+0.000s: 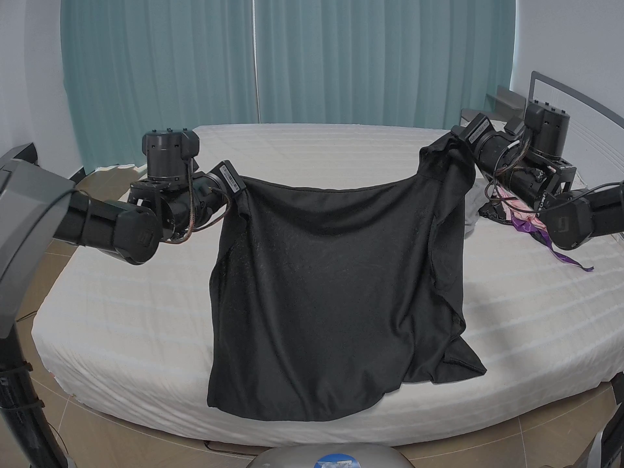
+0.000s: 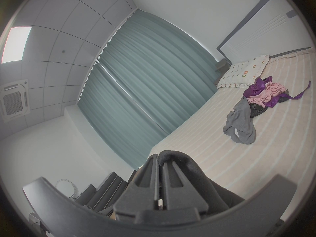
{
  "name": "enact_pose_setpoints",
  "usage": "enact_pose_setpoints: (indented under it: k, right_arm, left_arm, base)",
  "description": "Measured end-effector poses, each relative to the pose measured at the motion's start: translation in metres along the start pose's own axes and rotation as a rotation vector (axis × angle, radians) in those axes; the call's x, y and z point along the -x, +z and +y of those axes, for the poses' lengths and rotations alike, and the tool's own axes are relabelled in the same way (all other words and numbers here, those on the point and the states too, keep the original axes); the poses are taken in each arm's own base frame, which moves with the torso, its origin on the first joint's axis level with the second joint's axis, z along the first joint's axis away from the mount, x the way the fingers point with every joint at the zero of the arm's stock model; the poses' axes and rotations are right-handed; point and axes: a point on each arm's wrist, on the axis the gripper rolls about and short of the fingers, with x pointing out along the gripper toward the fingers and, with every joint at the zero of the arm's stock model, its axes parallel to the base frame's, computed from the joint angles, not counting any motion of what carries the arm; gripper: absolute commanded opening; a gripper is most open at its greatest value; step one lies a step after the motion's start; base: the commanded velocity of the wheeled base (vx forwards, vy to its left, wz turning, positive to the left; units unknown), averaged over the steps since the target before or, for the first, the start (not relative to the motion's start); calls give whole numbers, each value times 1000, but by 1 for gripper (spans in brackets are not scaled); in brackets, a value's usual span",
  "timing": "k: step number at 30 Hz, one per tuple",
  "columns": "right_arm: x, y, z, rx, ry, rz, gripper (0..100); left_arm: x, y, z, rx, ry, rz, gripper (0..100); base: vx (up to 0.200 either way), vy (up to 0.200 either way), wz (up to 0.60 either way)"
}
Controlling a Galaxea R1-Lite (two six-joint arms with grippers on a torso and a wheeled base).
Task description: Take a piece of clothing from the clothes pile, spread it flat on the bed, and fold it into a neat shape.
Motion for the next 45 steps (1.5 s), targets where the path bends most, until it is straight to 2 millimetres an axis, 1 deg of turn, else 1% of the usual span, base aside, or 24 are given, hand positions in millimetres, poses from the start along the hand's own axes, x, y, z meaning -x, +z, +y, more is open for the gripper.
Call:
enact_pose_setpoints:
  k: [2, 7, 12, 17, 26, 27, 28, 35, 39, 42, 45]
  right_arm:
    - [-6, -6, -8, 2, -20, 11, 0]
    - [-21, -24, -30, 7, -70, 51, 0]
    - [-35, -43, -50, 14, -121, 86, 0]
    - [-49, -65, -72, 19, -165, 123, 0]
    - [-69, -104, -108, 26, -224, 180, 0]
    - [-72, -108, -113, 28, -233, 187, 100]
    - [-74, -112, -119, 32, -241, 194, 100]
    - [-83, -142, -155, 118, -296, 258, 100]
    - [-83, -156, -182, 190, -347, 297, 100]
    - [-82, -154, -205, 211, -415, 280, 100]
    - [-81, -146, -219, 205, -449, 259, 100]
  left_arm:
    - [-11, -7, 5, -1, 10, 10, 0]
    - [-34, -25, 17, -6, 30, 37, 0]
    - [-55, -33, 22, -10, 24, 21, 0]
    - [-71, -43, 28, -14, 30, 25, 0]
    - [-100, -77, 51, -20, 75, 77, 0]
    - [-103, -81, 54, -20, 82, 86, 0]
    - [-105, -85, 57, -22, 90, 95, 100]
    - [-117, -110, 78, -35, 134, 145, 100]
    - [-121, -120, 97, -53, 214, 170, 100]
    - [-119, -128, 117, -65, 292, 217, 100]
    - [-116, -131, 129, -61, 329, 241, 100]
  base:
    - [200, 0, 0]
    - [0, 0, 0]
    - [0, 0, 0]
    - [0, 0, 0]
    - [0, 0, 0]
    - [0, 0, 0]
    - [0, 0, 0]
    - [0, 0, 0]
    - [0, 0, 0]
    - [0, 0, 0]
    - [0, 0, 0]
